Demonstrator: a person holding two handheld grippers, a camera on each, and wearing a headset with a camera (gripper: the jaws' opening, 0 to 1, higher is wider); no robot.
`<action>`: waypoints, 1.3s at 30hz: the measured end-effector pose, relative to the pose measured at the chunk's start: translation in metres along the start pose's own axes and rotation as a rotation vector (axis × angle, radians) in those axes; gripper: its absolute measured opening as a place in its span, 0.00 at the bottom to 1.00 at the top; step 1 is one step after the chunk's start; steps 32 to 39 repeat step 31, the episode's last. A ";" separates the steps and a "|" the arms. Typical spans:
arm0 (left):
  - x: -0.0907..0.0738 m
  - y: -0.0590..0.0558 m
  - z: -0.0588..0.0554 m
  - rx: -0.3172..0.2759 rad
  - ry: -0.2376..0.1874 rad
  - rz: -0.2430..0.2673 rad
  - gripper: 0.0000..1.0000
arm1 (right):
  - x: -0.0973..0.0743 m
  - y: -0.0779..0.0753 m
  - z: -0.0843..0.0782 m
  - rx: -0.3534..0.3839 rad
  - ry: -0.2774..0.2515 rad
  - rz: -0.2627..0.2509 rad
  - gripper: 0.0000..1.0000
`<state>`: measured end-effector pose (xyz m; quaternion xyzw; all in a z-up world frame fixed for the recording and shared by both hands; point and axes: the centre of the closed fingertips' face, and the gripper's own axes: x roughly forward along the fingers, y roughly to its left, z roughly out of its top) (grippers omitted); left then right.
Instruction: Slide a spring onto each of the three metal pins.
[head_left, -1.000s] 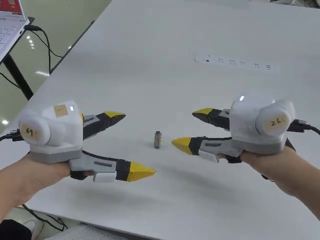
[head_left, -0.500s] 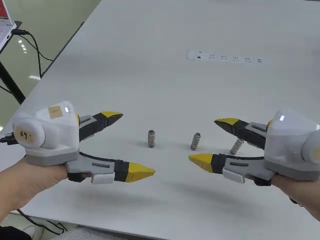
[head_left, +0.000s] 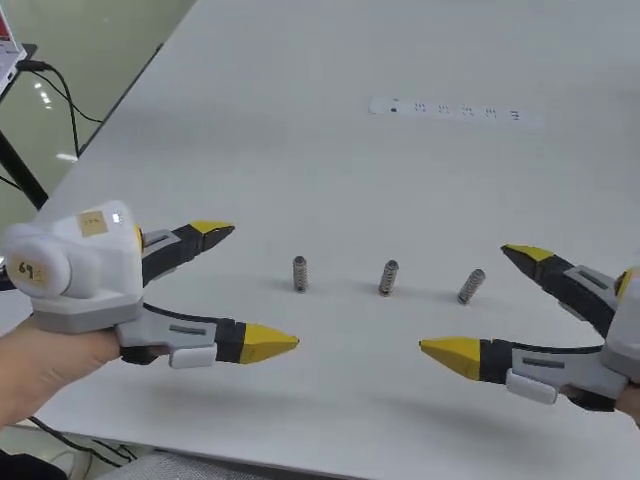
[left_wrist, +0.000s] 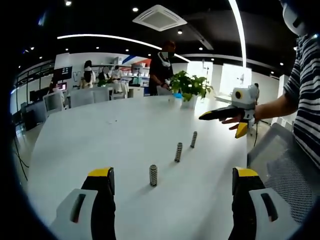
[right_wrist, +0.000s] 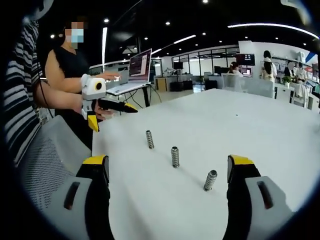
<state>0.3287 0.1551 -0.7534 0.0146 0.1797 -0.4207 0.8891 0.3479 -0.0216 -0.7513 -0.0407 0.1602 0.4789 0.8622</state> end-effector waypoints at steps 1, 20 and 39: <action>-0.001 0.000 -0.001 -0.003 0.000 0.002 0.97 | -0.003 -0.005 -0.002 0.000 0.005 -0.012 1.00; -0.014 0.002 -0.012 -0.019 0.011 0.035 0.97 | -0.047 -0.024 -0.038 0.075 0.072 -0.122 1.00; -0.016 0.004 -0.012 -0.041 -0.003 0.047 0.97 | -0.047 -0.028 -0.043 0.094 0.111 -0.129 1.00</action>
